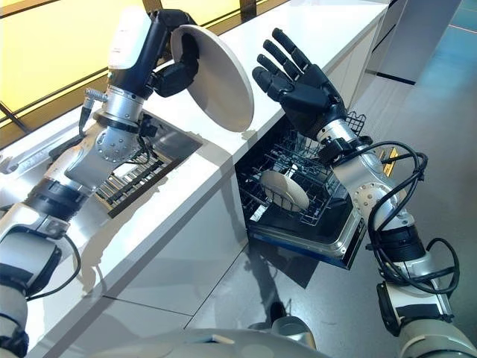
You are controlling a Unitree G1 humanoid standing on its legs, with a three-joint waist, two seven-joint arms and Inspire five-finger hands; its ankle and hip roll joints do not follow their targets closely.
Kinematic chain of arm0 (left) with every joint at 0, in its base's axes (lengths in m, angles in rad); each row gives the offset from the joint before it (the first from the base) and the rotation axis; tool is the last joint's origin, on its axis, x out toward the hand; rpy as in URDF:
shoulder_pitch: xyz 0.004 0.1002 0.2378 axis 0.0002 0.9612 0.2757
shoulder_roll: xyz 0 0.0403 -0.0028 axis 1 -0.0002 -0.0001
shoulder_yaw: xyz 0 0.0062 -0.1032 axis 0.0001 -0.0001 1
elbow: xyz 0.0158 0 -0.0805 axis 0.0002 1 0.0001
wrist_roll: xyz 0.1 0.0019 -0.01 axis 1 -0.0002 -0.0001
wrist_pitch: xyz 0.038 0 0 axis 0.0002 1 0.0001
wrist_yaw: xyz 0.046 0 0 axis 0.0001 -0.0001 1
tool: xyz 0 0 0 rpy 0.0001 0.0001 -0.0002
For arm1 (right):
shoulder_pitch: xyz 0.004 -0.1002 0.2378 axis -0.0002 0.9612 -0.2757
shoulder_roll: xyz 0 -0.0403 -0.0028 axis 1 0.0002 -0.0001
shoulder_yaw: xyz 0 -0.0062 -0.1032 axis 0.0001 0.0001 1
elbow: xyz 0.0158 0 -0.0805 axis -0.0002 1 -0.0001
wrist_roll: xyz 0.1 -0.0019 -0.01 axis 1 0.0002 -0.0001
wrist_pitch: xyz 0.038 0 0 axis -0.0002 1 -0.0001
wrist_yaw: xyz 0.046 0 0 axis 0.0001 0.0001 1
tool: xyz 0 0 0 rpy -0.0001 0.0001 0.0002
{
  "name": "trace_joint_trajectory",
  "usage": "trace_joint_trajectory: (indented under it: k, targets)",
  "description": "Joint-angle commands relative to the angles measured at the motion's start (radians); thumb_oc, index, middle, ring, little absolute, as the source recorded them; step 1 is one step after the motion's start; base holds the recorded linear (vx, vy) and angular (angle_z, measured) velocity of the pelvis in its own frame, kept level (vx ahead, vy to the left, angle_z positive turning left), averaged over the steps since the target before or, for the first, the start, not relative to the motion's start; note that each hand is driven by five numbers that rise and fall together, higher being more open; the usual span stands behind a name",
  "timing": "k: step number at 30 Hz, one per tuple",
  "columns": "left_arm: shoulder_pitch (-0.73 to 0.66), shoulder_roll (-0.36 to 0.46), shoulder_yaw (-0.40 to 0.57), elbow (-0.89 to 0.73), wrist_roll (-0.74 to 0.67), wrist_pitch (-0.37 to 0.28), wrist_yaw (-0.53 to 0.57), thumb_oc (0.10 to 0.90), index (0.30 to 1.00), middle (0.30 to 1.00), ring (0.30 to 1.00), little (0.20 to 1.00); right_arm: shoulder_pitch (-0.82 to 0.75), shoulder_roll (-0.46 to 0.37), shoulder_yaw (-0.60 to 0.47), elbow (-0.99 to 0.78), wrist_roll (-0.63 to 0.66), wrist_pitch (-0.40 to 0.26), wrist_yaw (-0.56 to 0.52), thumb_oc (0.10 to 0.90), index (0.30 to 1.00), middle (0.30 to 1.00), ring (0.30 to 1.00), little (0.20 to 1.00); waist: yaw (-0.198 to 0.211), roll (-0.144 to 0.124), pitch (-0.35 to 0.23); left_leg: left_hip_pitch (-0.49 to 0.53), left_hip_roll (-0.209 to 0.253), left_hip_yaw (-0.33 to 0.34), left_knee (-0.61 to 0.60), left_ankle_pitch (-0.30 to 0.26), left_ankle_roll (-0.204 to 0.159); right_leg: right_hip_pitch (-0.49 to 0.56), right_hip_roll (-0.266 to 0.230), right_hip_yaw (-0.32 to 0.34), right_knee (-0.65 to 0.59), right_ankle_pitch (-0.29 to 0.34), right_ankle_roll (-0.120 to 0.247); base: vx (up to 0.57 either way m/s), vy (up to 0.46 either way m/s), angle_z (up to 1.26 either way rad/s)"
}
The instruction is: Pick up plates and place into dishwasher.
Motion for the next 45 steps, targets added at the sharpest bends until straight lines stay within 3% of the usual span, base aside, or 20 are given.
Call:
trace_joint_trajectory:
  k: [1,17,24,29,33,37,45]
  targets:
    - [-0.196,0.068,0.03,0.094,-0.048,-0.02,0.084,0.1,0.3,0.3,0.3,0.2,-0.045,0.006,-0.095,0.004,0.087,-0.062,0.067,0.8,0.9,0.9,0.9,0.9,-0.013,-0.029,-0.11,-0.018,-0.005,-0.012,0.002,0.0,-0.005,0.055,-0.033,-0.044,0.004,0.007,0.073,0.0,0.0,0.0]
    - [-0.182,0.051,0.013,0.236,-0.053,-0.026,0.094,0.1,0.3,0.3,0.3,0.2,-0.064,0.016,-0.078,-0.019,0.11,-0.041,0.104,0.8,0.9,0.9,0.9,0.9,-0.02,-0.026,-0.113,-0.023,-0.002,-0.007,0.002,0.003,-0.006,0.048,-0.028,-0.033,0.004,0.008,0.073,0.0,0.0,0.0]
    - [-0.185,0.018,0.009,0.246,-0.02,-0.003,0.131,0.1,0.3,0.3,0.3,0.2,-0.07,-0.001,-0.043,-0.029,-0.19,-0.115,0.039,0.8,0.9,0.9,0.9,0.9,-0.026,-0.023,-0.113,-0.025,-0.003,-0.006,0.002,0.004,-0.004,0.043,-0.026,-0.023,0.004,0.009,0.072,0.0,0.0,0.0]
    - [-0.143,0.01,0.038,0.162,-0.007,0.052,0.151,0.1,0.3,0.3,0.3,0.2,-0.041,-0.066,-0.003,-0.058,-0.586,-0.117,0.002,0.8,0.9,0.9,0.9,0.9,-0.03,-0.02,-0.107,-0.022,-0.004,-0.006,0.002,0.002,-0.001,0.043,-0.024,-0.01,0.004,0.008,0.071,0.0,0.0,0.0]
    - [-0.124,0.006,0.056,0.113,-0.006,0.089,0.155,0.1,0.3,0.3,0.3,0.2,-0.053,-0.113,0.027,-0.082,-0.817,-0.105,-0.023,0.8,0.9,0.9,0.9,0.9,-0.034,-0.016,-0.099,-0.019,-0.005,-0.006,0.002,0.0,0.002,0.042,-0.019,0.0,0.004,0.008,0.068,-0.02,0.017,-0.05]
    - [-0.14,0.001,0.043,0.113,-0.011,0.101,0.165,0.1,0.3,0.3,0.3,0.2,-0.091,-0.115,0.067,-0.09,-0.816,-0.078,-0.025,0.8,0.9,0.9,0.9,0.9,-0.034,-0.013,-0.094,-0.019,-0.006,-0.004,0.002,-0.002,0.003,0.043,-0.016,0.003,0.004,0.007,0.065,-0.02,0.015,-0.05]
    - [-0.16,-0.019,0.018,0.135,0.004,0.084,0.183,0.1,0.3,0.3,0.3,0.2,-0.13,-0.043,0.137,-0.107,-0.708,-0.027,-0.018,0.8,0.9,0.9,0.9,0.9,-0.021,-0.013,-0.092,-0.017,-0.007,-0.004,0.002,0.0,0.003,0.05,-0.018,-0.004,0.004,0.003,0.064,0.0,0.005,-0.03]
